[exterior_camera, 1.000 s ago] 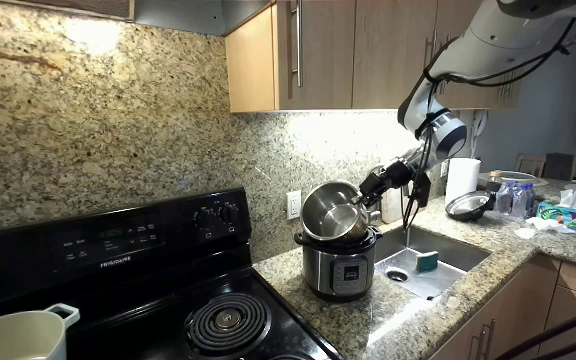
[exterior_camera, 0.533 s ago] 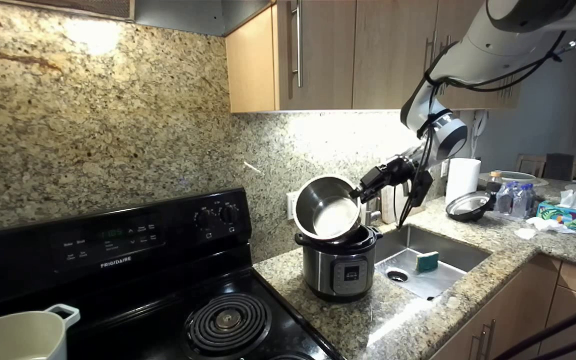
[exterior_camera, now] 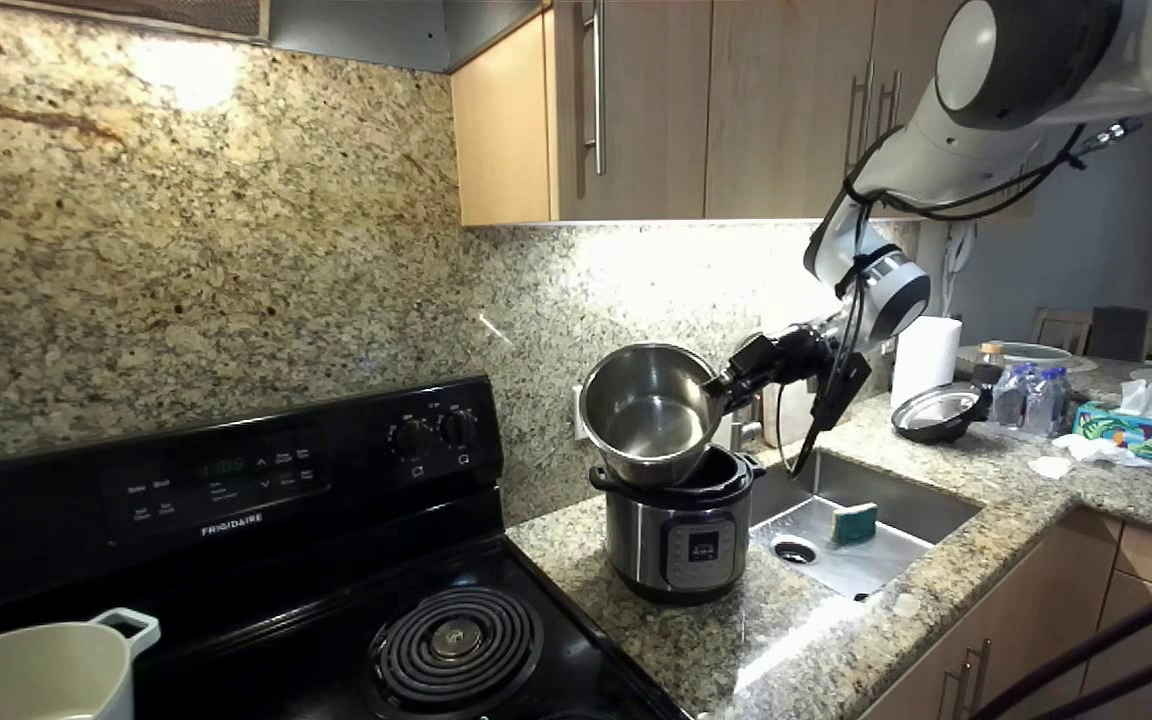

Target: Remove the metal dish from the cooker and put it on the stovetop

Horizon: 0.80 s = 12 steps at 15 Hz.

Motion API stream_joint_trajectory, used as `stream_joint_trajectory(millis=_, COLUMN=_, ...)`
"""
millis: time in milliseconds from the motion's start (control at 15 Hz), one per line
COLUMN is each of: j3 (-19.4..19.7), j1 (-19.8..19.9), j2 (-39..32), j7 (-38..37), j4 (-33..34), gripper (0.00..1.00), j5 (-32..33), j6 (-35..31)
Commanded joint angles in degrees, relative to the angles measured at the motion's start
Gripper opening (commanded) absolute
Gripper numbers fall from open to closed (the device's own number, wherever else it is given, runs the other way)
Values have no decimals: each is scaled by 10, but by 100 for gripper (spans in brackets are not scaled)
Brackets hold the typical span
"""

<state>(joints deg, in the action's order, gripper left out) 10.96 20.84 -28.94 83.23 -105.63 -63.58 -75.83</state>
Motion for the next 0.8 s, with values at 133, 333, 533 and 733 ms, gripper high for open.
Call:
stream_joint_trajectory(millis=133, j3=-6, j1=11, j2=-54, j7=-5, j4=50, gripper=4, j5=-5, j6=78)
stream_joint_trajectory(millis=333, j3=-7, j1=13, j2=-70, j7=-2, j4=61, gripper=4, j5=-2, j6=96)
stream_joint_trajectory(millis=533, j3=-10, j1=10, j2=-87, j7=-4, j4=85, gripper=4, j5=5, j6=113)
stream_joint_trajectory(millis=733, j3=-12, j1=8, j2=-92, j7=-3, j4=95, gripper=3, j5=13, j6=127)
